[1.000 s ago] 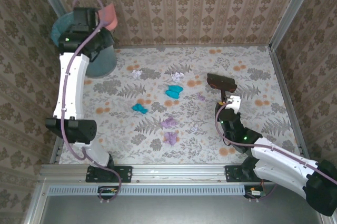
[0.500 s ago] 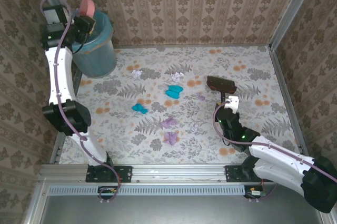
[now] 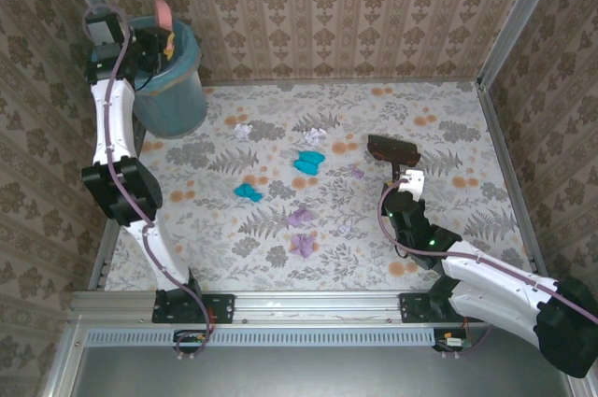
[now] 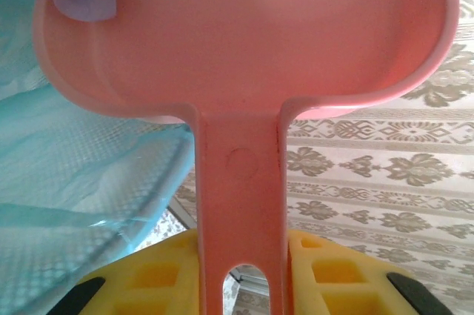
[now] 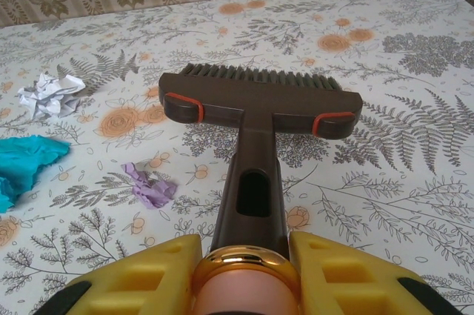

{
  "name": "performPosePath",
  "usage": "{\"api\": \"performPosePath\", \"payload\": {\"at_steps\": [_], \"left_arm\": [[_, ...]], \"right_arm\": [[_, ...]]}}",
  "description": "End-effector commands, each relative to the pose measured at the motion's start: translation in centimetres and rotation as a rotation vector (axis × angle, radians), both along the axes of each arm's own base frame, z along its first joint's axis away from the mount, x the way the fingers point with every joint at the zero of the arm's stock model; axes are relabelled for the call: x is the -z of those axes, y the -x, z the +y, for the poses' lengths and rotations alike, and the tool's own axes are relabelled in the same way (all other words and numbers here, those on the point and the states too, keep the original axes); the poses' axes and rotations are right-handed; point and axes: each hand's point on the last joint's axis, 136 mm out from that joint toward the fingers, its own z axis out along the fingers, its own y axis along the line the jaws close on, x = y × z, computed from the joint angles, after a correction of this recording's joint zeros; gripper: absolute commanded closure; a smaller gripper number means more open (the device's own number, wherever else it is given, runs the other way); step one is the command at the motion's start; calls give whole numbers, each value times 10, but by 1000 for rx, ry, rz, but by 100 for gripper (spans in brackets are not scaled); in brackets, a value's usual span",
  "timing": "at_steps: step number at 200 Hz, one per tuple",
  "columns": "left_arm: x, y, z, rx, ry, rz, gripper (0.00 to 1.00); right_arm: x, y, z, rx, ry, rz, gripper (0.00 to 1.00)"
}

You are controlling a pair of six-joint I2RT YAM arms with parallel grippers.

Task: Sweep away the paper scraps from the table

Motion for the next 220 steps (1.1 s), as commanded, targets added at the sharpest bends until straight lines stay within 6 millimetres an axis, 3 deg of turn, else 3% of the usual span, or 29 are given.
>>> {"api": "performPosePath", "payload": {"at_steps": [1, 67, 120, 174, 220], "left_arm": [[-54, 8, -3, 9, 46, -148, 100], [-60, 19, -1, 0, 116, -193, 100], [-71, 31, -17, 43, 67, -212, 100], [-96, 72, -67, 153, -38, -278, 100], [-89, 121, -132, 272, -180, -308, 100]], "right_arm": [[-23, -7, 1, 18, -46, -73, 100], [-23, -7, 0, 21, -46, -73, 100], [-24, -7, -1, 23, -49, -78, 100], [-24, -7, -1, 24, -49, -77, 100], [-23, -6, -3, 30, -50, -75, 100]]}}
